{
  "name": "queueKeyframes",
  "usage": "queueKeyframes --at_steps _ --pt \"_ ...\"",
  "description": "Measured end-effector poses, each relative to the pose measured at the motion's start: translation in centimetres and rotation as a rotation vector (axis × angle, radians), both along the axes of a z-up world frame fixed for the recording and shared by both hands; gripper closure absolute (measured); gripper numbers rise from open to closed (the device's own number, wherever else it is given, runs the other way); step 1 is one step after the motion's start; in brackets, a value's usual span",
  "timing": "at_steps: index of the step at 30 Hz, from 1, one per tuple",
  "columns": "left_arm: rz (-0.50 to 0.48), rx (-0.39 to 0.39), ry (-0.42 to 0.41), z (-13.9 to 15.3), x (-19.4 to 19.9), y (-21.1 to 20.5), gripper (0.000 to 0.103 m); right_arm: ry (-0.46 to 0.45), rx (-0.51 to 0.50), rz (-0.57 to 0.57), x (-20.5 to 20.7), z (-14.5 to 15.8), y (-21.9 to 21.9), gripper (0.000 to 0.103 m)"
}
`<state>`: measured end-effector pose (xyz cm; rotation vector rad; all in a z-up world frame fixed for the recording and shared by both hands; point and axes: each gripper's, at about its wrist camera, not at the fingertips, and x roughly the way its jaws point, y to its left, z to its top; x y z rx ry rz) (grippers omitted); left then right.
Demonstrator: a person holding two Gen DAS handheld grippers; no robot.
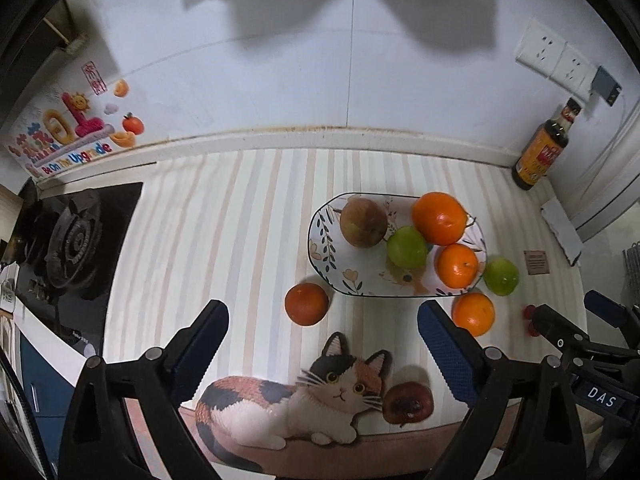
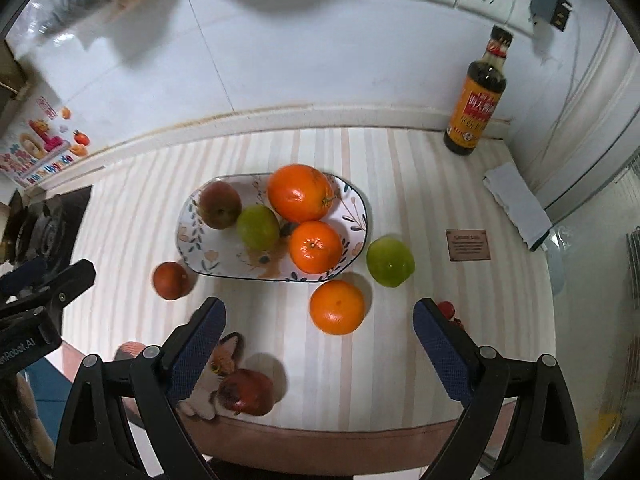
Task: Organize fruits
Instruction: 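Lift both tools away from the plate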
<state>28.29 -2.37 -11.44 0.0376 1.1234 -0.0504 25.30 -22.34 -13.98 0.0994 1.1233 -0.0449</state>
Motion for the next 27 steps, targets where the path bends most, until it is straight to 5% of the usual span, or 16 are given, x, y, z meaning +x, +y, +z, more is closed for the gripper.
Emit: queueKeyframes --at_steps 13,27 --pt "-0.014 -0.005 -0.080 3.8 -4.1 0.8 0.006 -0.093 0.016 0.006 -4.3 5.4 1.2 0.006" --pt "0.038 0.009 -0.081 2.4 -3.2 1.4 0.006 -0.049 0.083 -0.015 -2.3 3.0 0.3 0.006"
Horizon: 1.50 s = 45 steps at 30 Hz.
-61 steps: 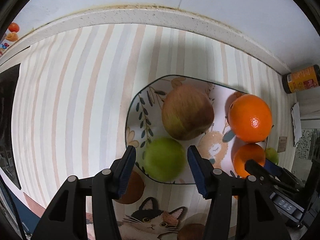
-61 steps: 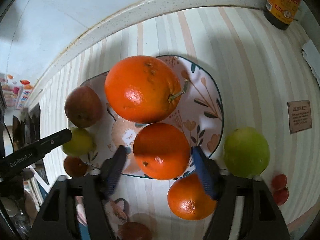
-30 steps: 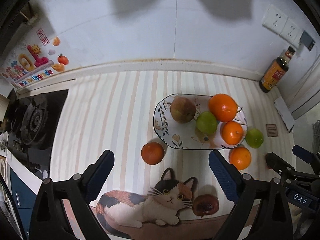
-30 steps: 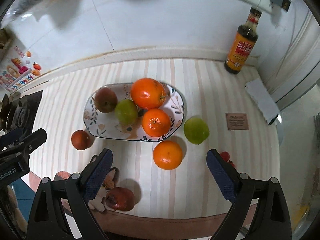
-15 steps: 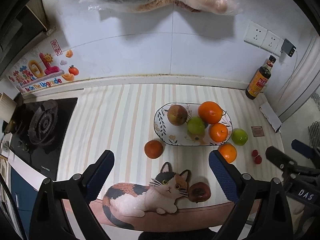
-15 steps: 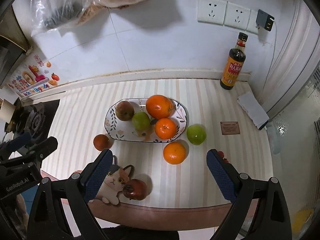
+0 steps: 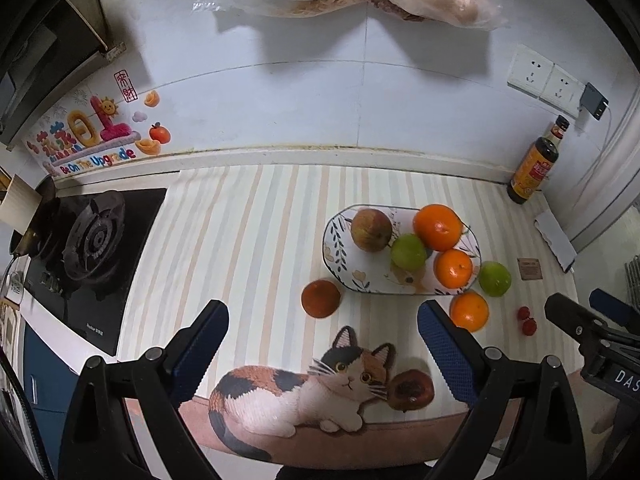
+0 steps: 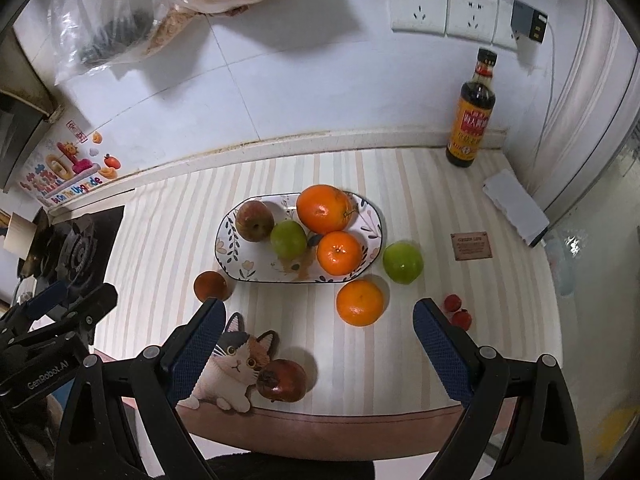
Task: Organize fruits
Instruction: 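Lift both tools away from the plate, then grasp the brown round fruit with the left tool while the right tool grasps an orange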
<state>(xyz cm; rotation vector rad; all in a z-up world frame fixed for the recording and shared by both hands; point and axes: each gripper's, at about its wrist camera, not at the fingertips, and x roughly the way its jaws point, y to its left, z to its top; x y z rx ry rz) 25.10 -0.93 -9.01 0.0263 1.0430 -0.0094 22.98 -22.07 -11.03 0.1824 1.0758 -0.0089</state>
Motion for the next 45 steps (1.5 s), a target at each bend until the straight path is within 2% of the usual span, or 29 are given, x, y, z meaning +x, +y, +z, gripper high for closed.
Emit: queueKeyframes --at_steps 4,10,17,22,26,30,32,33,34,35,37,38,39,41,45 --pt "0.013 0.011 0.003 -0.9 1.4 -0.1 0.006 0.047 0.019 -0.018 1.7 -2.3 -1.0 0.006" --pt "0.016 0.019 0.077 -3.9 4.5 0.0 0.002 0.145 0.038 -0.060 4.6 -7.2 -3.0 0.006" --pt "0.084 -0.124 0.269 -9.7 8.8 3.5 0.002 0.262 0.070 -0.102 7.2 -13.1 -5.0 0.006" --pt "0.115 -0.166 0.383 -14.0 10.6 4.9 0.002 0.342 0.121 -0.115 8.2 -17.2 -5.7 0.006" --pt "0.114 -0.156 0.445 -16.8 11.7 4.7 0.002 0.392 0.150 -0.111 8.5 -20.0 -5.6 0.006" --pt "0.072 -0.106 0.492 -19.7 12.5 3.4 0.002 0.415 0.168 -0.110 8.7 -21.8 -5.4 0.006" --pt "0.052 -0.105 0.516 -21.0 12.7 2.8 0.002 0.421 0.170 -0.108 8.8 -22.5 -5.2 0.007" --pt "0.049 -0.104 0.518 -21.3 12.7 2.7 0.004 0.420 0.174 -0.108 8.8 -22.7 -5.2 0.008" --pt "0.042 -0.105 0.516 -21.7 12.7 2.5 0.010 0.421 0.175 -0.108 9.0 -22.9 -5.0 0.011" --pt "0.038 -0.102 0.513 -21.9 12.7 2.4 0.015 0.424 0.174 -0.107 9.1 -23.1 -5.0 0.018" --pt "0.030 -0.104 0.507 -22.3 12.7 2.2 0.038 0.419 0.192 -0.105 9.3 -23.5 -4.9 0.028" --pt "0.028 -0.115 0.503 -22.3 12.7 2.1 0.043 0.416 0.203 -0.103 9.4 -23.6 -4.8 0.034" --pt "0.029 -0.114 0.497 -22.3 12.7 2.0 0.048 0.413 0.203 -0.099 9.4 -23.6 -4.6 0.035" --pt "0.026 -0.095 0.484 -22.2 12.5 1.7 0.048 0.405 0.182 -0.085 9.4 -23.5 -4.3 0.035" --pt "0.010 -0.084 0.466 -21.4 11.7 0.7 0.049 0.418 0.205 -0.040 8.6 -23.5 -3.3 0.035"
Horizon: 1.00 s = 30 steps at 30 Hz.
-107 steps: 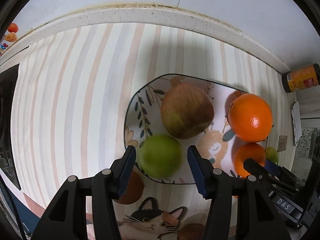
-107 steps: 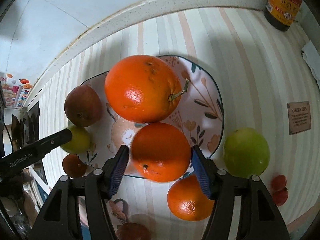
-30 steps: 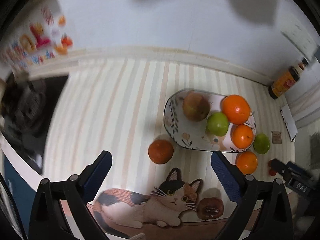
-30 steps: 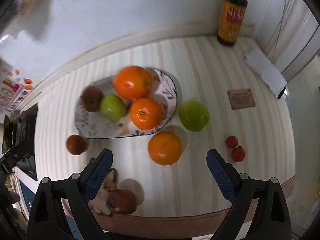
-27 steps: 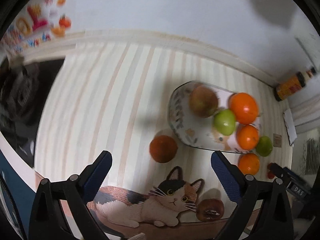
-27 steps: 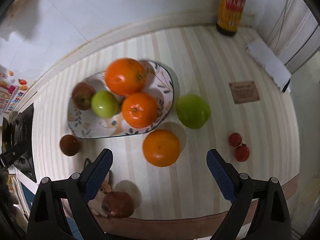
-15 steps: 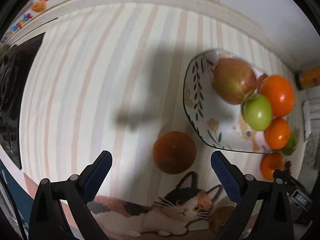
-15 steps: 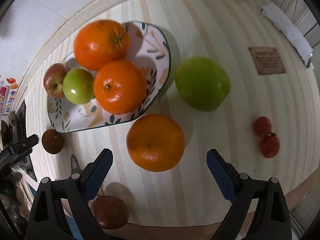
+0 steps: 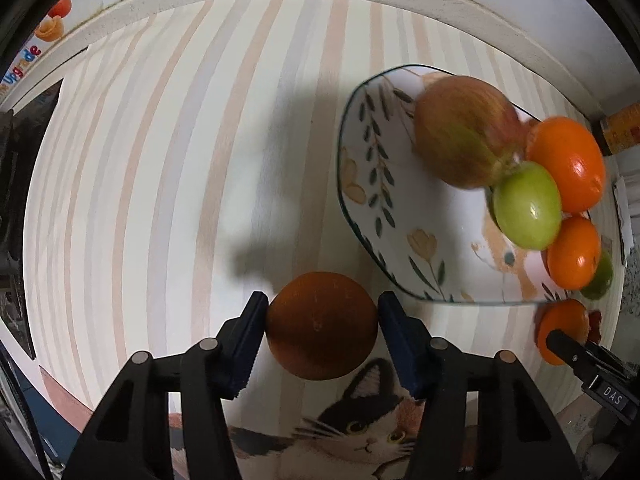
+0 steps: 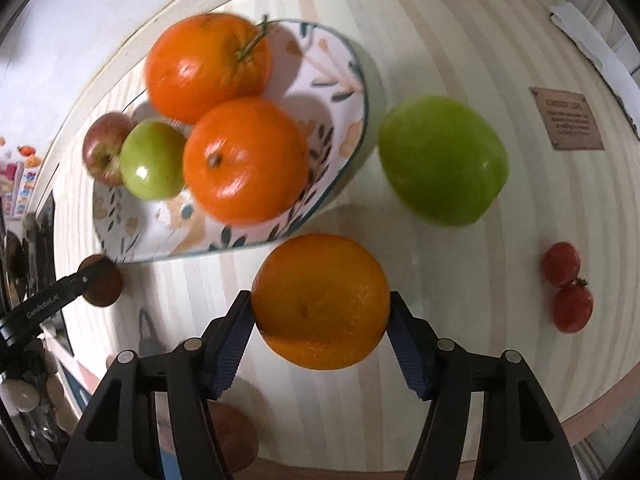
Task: Organize fruits
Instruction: 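Grasp the brown round fruit with the left tool while the right tool grasps an orange, then carry the brown fruit and orange onto the plate and open both tools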
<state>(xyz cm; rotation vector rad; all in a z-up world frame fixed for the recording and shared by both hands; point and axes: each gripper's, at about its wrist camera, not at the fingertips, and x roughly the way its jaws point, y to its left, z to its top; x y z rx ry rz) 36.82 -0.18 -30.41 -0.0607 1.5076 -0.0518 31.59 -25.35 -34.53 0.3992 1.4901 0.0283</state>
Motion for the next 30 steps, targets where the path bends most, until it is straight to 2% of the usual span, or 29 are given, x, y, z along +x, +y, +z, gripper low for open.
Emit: queueKeyframes --at_steps 3,8,15,18,21,24,28,30 --pt "-0.015 -0.020 -0.011 1.0 -1.7 -0.8 0.049 0.006 0.035 0.051 -0.7 0.0 1.6 0.035" --pt "-0.023 -0.030 -0.006 1.4 -3.5 -1.4 0.049 0.020 0.050 0.043 -1.0 -1.2 2.7 0.034" --pt "0.001 -0.043 0.010 0.8 -4.0 -1.0 0.049 -0.003 0.015 0.078 -0.6 -1.1 3.8 0.035" --pt "0.000 -0.061 -0.007 1.9 -2.9 -0.8 0.049 -0.004 0.039 0.071 -0.5 -0.6 4.1 0.036" --pt "-0.001 -0.091 -0.044 4.3 -2.5 -0.7 0.049 -0.037 0.089 0.068 -0.1 1.4 4.3 0.036" --pt "0.008 -0.135 -0.087 7.0 -1.4 -0.6 0.049 -0.099 0.137 0.077 1.8 4.7 4.4 0.036" --pt "0.029 -0.161 -0.128 8.9 0.7 0.0 0.049 -0.180 0.160 0.132 7.1 8.9 5.7 0.036" --pt "0.042 -0.155 -0.137 9.0 1.9 0.1 0.049 -0.196 0.144 0.177 10.0 10.0 6.9 0.036"
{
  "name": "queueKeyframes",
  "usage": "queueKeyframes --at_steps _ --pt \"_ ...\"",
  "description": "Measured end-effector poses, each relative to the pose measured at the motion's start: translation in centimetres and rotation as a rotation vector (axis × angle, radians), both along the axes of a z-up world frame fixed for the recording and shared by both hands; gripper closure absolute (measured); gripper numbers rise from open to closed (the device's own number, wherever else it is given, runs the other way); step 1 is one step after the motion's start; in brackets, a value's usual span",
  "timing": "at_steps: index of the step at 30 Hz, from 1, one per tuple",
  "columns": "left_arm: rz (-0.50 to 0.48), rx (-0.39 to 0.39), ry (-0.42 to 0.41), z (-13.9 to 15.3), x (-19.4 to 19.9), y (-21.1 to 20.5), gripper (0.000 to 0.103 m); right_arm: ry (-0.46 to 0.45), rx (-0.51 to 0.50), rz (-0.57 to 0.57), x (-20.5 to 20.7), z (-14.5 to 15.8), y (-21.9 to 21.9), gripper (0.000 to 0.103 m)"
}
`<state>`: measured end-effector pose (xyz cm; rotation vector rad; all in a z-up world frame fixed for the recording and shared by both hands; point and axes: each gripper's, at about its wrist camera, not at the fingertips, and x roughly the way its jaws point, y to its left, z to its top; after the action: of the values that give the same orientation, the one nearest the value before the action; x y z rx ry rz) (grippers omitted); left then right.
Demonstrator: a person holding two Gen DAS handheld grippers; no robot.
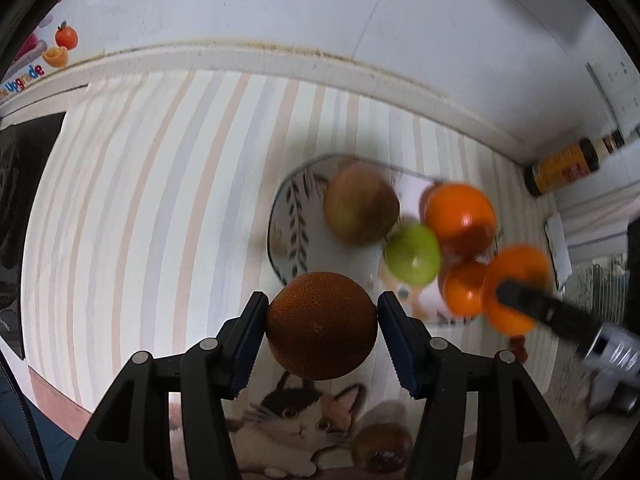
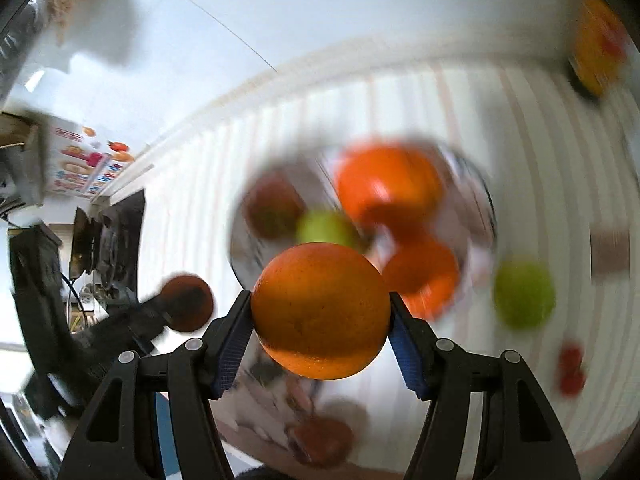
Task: Organize fruits
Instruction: 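Carry the brown fruit and orange onto the plate and open both tools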
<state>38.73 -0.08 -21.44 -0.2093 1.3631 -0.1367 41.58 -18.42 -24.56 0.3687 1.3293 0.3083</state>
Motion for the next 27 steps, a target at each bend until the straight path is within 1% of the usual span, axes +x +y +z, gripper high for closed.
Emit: queueKeyframes --at_steps 2,5,7,9,10,12,14,17,18,19,20,21,22,24,27 --pt "0.019 0.004 0.007 -0.8 0.8 -0.3 0.049 -0.008 -0.042 0.045 3.0 0.2 1.6 0.036" --pt "0.043 0.006 0.039 -2.5 2.1 -0.3 0.049 0.013 -0.114 0.122 7.4 -0.1 3.7 0.036" --pt "0.054 0.007 0.063 -3.6 2.5 -0.4 0.049 0.037 -0.169 0.168 9.9 -1.2 5.3 0.036" --pt "0.069 -0.001 0.088 -4.4 2.8 -0.4 0.049 0.057 -0.226 0.215 11.3 -2.3 6.1 0.036" --pt "0.073 -0.006 0.099 -4.7 2.8 -0.4 0.048 0.064 -0.240 0.227 11.2 -2.8 5.6 0.036" --pt "0.080 -0.011 0.116 -5.2 3.0 -0.5 0.048 0.087 -0.265 0.248 11.8 -3.7 5.9 0.036" --pt "0.086 -0.010 0.127 -5.6 2.9 -0.5 0.048 0.105 -0.272 0.262 11.8 -4.4 5.7 0.036" --pt "0.104 -0.012 0.155 -6.3 3.1 -0.3 0.048 0.132 -0.282 0.260 12.3 -5.3 5.7 0.035" --pt "0.110 -0.024 0.161 -6.4 3.2 -0.2 0.048 0.150 -0.281 0.255 12.5 -5.5 5.6 0.034" --pt "0.121 -0.042 0.162 -6.4 3.2 0.0 0.048 0.164 -0.275 0.251 12.8 -5.7 5.5 0.029" --pt "0.130 -0.049 0.158 -6.2 3.2 0.1 0.046 0.169 -0.267 0.244 13.0 -5.8 5.4 0.021" --pt "0.133 -0.049 0.150 -6.0 3.3 0.1 0.038 0.165 -0.267 0.240 13.1 -5.6 5.2 0.018" --pt "0.127 -0.045 0.141 -5.7 3.3 0.0 0.026 0.163 -0.270 0.238 13.0 -5.6 5.2 0.016" --pt "0.120 -0.045 0.129 -5.2 3.3 -0.1 0.017 0.163 -0.263 0.231 12.9 -5.2 5.0 0.016" --pt "0.116 -0.034 0.122 -4.8 3.2 -0.1 0.016 0.164 -0.244 0.212 12.7 -4.7 4.4 0.015"
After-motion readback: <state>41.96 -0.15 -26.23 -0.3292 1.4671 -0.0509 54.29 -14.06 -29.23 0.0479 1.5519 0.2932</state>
